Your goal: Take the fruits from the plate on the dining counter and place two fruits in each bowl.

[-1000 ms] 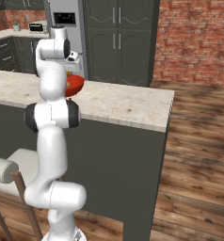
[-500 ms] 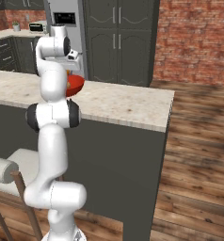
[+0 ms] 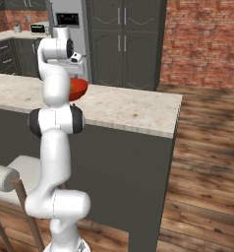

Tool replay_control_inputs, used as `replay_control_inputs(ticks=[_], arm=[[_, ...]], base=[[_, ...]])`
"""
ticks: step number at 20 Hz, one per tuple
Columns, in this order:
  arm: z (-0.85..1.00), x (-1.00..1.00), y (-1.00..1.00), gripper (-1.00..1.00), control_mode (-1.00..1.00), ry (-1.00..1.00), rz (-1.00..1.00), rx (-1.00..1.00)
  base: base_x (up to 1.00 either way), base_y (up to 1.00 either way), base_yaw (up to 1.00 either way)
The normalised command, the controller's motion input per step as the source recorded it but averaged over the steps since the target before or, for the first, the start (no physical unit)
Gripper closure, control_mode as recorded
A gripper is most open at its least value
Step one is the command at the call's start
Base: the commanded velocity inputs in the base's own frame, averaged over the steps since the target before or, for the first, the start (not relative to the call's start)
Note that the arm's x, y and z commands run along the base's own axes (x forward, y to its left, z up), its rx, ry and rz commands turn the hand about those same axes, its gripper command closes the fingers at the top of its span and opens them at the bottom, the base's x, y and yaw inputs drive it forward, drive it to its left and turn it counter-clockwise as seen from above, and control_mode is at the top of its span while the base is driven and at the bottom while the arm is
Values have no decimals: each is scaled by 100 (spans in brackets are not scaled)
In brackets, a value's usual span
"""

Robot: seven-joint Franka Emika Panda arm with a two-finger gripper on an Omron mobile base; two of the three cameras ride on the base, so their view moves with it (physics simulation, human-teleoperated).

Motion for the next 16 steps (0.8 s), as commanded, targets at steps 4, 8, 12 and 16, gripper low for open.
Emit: replay_control_inputs(ticks=[4, 8, 12, 16], arm=[[-11, 0, 0, -100, -100, -1, 0, 0], [0, 0, 0, -100, -100, 0, 0, 0], [0, -3, 0, -100, -100, -3, 0, 0], [0, -26, 0, -100, -100, -6, 0, 0]], base=[[0, 0, 0], [0, 0, 0], [0, 0, 0], [0, 0, 0]])
